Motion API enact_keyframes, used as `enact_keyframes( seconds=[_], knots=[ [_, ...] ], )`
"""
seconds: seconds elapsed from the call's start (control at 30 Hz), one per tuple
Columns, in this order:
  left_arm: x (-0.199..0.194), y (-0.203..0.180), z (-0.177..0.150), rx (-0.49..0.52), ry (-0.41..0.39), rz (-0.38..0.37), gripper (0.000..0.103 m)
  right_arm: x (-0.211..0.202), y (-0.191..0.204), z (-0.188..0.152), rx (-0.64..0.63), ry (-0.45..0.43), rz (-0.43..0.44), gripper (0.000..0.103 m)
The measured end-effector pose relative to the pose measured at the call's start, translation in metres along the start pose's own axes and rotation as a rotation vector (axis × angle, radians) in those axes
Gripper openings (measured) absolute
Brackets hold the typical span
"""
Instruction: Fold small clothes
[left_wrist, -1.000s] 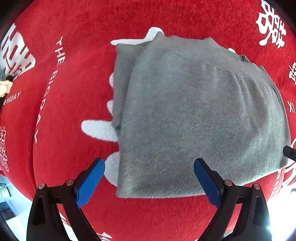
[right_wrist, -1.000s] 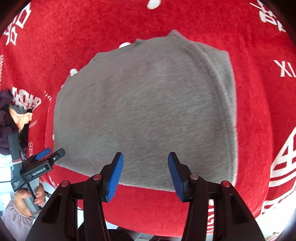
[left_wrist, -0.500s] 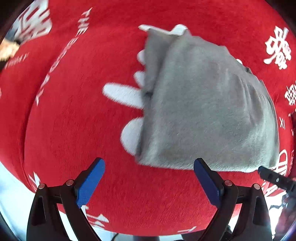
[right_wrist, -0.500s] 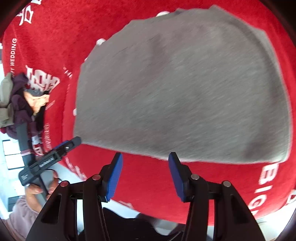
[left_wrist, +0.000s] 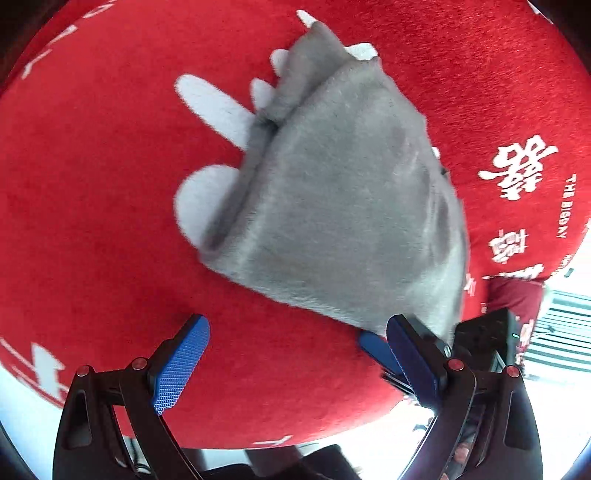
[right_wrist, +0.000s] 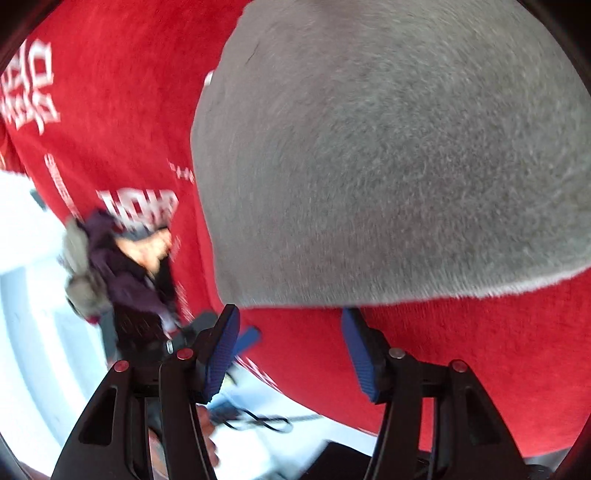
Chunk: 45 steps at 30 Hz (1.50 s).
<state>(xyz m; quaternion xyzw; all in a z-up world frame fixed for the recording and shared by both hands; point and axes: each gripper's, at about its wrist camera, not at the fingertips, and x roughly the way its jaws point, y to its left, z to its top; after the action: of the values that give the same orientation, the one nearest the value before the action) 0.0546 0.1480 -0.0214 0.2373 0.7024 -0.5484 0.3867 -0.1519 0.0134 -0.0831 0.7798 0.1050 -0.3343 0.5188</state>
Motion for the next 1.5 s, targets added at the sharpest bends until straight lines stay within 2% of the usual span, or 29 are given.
enact_keyframes(
  seconds=[0.17,0.27,0.3,0.37,0.4,0.5,0.67,0.77,0.83,0.87,0.9,0.93,1.0,1.07,1.2,1.23,1.3,1.5],
  knots=[
    [0.01,-0.008,0.004,-0.008,0.021,-0.081,0.097,0.006,-0.006,0.007,0.078,-0.058,0.081,0.061],
    [0.015,-0.008,0.009,-0.022,0.025,-0.1,0.097,0.007,-0.009,0.009,0.117,-0.061,0.103,0.059],
    [0.016,-0.007,0.01,-0.032,0.022,-0.107,0.097,0.006,-0.011,0.011,0.134,-0.059,0.106,0.054],
    [0.014,-0.004,0.012,-0.053,0.015,-0.131,0.097,0.007,-0.014,0.016,0.155,-0.049,0.092,0.012],
    [0.015,-0.005,0.013,-0.067,0.009,-0.144,0.097,0.008,-0.013,0.017,0.152,-0.046,0.098,0.01],
    [0.014,-0.004,0.017,-0.103,-0.016,-0.172,0.097,0.004,-0.002,0.022,0.1,-0.042,0.143,0.009],
    [0.02,-0.019,0.032,-0.122,-0.082,-0.187,0.097,-0.005,0.013,0.025,0.036,-0.021,0.149,0.009],
    [0.022,-0.032,0.044,-0.097,-0.123,-0.157,0.097,-0.005,0.017,0.027,0.008,-0.006,0.133,0.009],
    [0.022,-0.041,0.049,-0.063,-0.159,-0.096,0.097,-0.004,0.016,0.028,0.0,0.005,0.125,0.009],
    [0.022,-0.046,0.052,-0.046,-0.176,-0.06,0.091,-0.003,0.016,0.028,-0.005,0.012,0.118,0.009],
    [0.022,-0.048,0.054,-0.031,-0.187,-0.027,0.076,-0.003,0.016,0.027,-0.01,0.018,0.112,0.009],
    [0.025,-0.051,0.057,-0.012,-0.186,0.017,0.069,-0.002,0.015,0.027,-0.013,0.022,0.106,0.009],
    [0.025,-0.048,0.058,-0.001,-0.183,0.058,0.046,-0.001,0.015,0.026,-0.026,0.035,0.092,0.009],
    [0.025,-0.046,0.059,0.015,-0.188,0.097,0.038,-0.001,0.015,0.026,-0.036,0.048,0.079,0.009],
    [0.026,-0.049,0.057,0.072,-0.19,0.131,0.038,0.0,0.017,0.029,-0.064,0.085,0.037,0.01],
    [0.027,-0.05,0.057,0.084,-0.189,0.142,0.038,-0.001,0.019,0.029,-0.078,0.096,0.015,0.013],
    [0.028,-0.052,0.057,0.106,-0.187,0.161,0.038,-0.005,0.023,0.03,-0.114,0.122,-0.052,0.013],
    [0.03,-0.055,0.057,0.126,-0.179,0.182,0.038,-0.025,0.045,0.033,-0.262,0.174,-0.225,0.026]
  ],
)
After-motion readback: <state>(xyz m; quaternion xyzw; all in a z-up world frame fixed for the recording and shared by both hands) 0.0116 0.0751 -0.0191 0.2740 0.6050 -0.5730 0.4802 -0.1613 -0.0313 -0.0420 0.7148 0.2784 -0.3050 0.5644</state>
